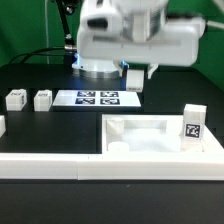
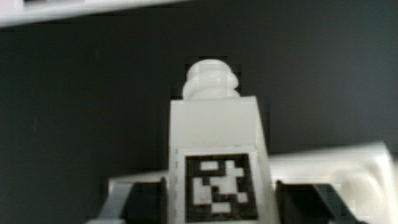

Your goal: Assemble square table

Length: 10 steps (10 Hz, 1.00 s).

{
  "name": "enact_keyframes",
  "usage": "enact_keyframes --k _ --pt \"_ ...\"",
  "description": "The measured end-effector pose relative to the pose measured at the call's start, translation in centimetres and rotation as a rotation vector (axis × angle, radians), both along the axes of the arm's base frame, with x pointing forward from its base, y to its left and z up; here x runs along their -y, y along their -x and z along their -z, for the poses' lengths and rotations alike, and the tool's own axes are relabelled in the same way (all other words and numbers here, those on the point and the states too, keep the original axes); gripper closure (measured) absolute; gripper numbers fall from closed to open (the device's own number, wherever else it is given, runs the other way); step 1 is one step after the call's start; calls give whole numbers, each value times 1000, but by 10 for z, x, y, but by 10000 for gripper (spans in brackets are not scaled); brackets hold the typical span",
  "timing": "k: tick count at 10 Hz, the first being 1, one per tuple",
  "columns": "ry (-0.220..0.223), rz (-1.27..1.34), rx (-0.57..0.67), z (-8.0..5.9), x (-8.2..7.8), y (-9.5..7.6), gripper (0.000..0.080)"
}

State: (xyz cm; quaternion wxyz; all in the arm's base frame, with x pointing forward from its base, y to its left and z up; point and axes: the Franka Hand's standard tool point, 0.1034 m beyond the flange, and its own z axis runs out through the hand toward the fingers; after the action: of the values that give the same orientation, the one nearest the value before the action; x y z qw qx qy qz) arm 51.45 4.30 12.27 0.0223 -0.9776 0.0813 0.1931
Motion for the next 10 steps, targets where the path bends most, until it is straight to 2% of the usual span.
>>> enact_keyframes --k 1,2,4,7,8,9,10 --pt "14 -43 63 -16 9 -17 509" --pt "39 -67 153 -24 11 -33 509" --pt "43 -67 259 -18 9 -29 509" --pt "55 -48 538 -14 9 -43 509" --pt "63 -2 657 -2 15 -49 509" --pt "83 62 749 0 18 -64 509" --pt "110 102 853 -3 21 -80 509"
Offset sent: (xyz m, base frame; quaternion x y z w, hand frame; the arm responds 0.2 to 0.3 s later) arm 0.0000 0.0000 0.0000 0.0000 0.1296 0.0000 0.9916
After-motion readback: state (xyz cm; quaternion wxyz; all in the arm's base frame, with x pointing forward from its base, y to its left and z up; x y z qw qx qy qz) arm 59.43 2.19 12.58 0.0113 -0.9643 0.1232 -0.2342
